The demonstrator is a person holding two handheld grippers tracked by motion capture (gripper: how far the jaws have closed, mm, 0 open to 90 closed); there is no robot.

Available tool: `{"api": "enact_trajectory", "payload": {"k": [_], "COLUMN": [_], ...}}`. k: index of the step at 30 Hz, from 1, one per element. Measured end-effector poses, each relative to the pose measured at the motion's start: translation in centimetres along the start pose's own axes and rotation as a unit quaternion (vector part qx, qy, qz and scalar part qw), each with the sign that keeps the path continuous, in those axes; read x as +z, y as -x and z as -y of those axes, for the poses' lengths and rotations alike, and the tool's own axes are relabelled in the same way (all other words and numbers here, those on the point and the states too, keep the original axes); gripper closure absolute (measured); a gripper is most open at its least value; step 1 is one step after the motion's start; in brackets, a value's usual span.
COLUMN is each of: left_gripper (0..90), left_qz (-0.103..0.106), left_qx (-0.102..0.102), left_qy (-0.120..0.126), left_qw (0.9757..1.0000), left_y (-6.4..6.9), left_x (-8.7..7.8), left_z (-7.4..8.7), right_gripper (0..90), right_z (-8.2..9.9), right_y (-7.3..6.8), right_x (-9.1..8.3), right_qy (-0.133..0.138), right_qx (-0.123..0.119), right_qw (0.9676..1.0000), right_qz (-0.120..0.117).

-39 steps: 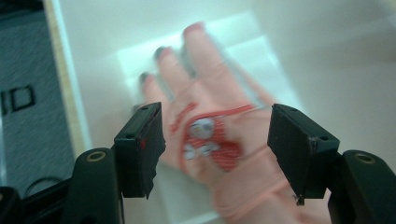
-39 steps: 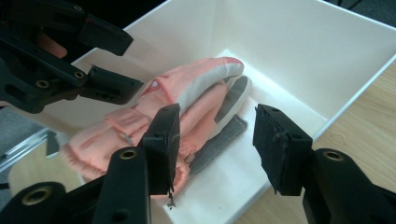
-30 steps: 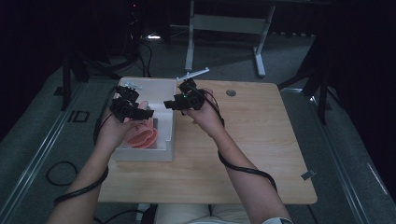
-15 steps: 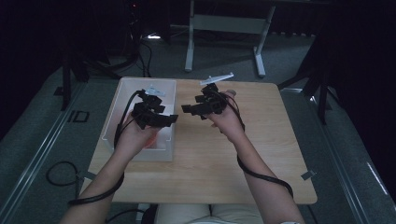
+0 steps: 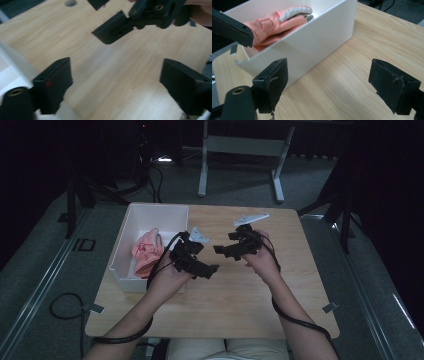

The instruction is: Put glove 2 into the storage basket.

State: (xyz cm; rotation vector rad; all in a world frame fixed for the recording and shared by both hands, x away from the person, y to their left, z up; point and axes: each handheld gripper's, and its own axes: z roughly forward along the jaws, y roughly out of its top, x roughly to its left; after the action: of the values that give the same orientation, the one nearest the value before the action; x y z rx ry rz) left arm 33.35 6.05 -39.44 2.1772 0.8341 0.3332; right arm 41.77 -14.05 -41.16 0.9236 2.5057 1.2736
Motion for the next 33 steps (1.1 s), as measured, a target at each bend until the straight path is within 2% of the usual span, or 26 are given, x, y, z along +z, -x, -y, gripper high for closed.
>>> {"api": "enact_trajectory", "payload": {"k": [2, 4, 7, 9, 14, 21, 25, 30, 33], "left_gripper": [1.2, 0.8, 0.7, 0.7, 0.7, 0.7, 0.7, 0.7, 0.7], "left_qz": [0.005, 0.009, 0.004, 0.016, 0.025, 0.041, 0.054, 0.067, 0.059], "left_qx": [0.005, 0.007, 0.014, 0.011, 0.022, 0.041, 0.051, 0.062, 0.069], "left_qy": [0.001, 0.012, 0.02, 0.024, 0.031, 0.027, 0.033, 0.028, 0.026], "left_qw": [1.0, 0.9999, 0.9997, 0.9995, 0.999, 0.998, 0.9967, 0.9954, 0.9956], "left_y": [0.4, 0.8, 1.2, 1.4, 2.3, 3.5, 4.2, 4.9, 5.1], "left_x": [0.6, 1.0, 1.5, 1.9, 2.8, 4.4, 5.4, 6.7, 7.4], "left_z": [0.1, 0.2, 0.3, 0.4, 0.9, 1.9, 2.8, 4.1, 4.9], "right_gripper": [15.7, 15.5, 15.2, 15.2, 14.6, 14.4, 14.2, 14.2, 14.2], "right_z": [0.8, 1.6, 2.9, 3.6, 5.3, 7.4, 8.5, 10.0, 11.0], "right_y": [0.2, 0.4, 0.6, 0.7, 0.8, 1.0, 1.0, 1.3, 1.4], "right_x": [-0.2, -0.3, -0.3, -0.3, 0.0, 0.0, 0.1, 0.2, 0.1], "right_qy": [0.005, 0.005, -0.004, -0.007, -0.01, -0.006, -0.006, -0.011, -0.014], "right_qx": [-0.003, -0.008, -0.013, -0.013, -0.016, -0.021, -0.025, -0.026, -0.027], "right_qw": [1.0, 1.0, 0.9999, 0.9999, 0.9998, 0.9997, 0.9997, 0.9996, 0.9995], "right_qz": [0.001, 0.002, 0.007, 0.008, 0.006, -0.003, 0.002, 0.003, 0.006]}}
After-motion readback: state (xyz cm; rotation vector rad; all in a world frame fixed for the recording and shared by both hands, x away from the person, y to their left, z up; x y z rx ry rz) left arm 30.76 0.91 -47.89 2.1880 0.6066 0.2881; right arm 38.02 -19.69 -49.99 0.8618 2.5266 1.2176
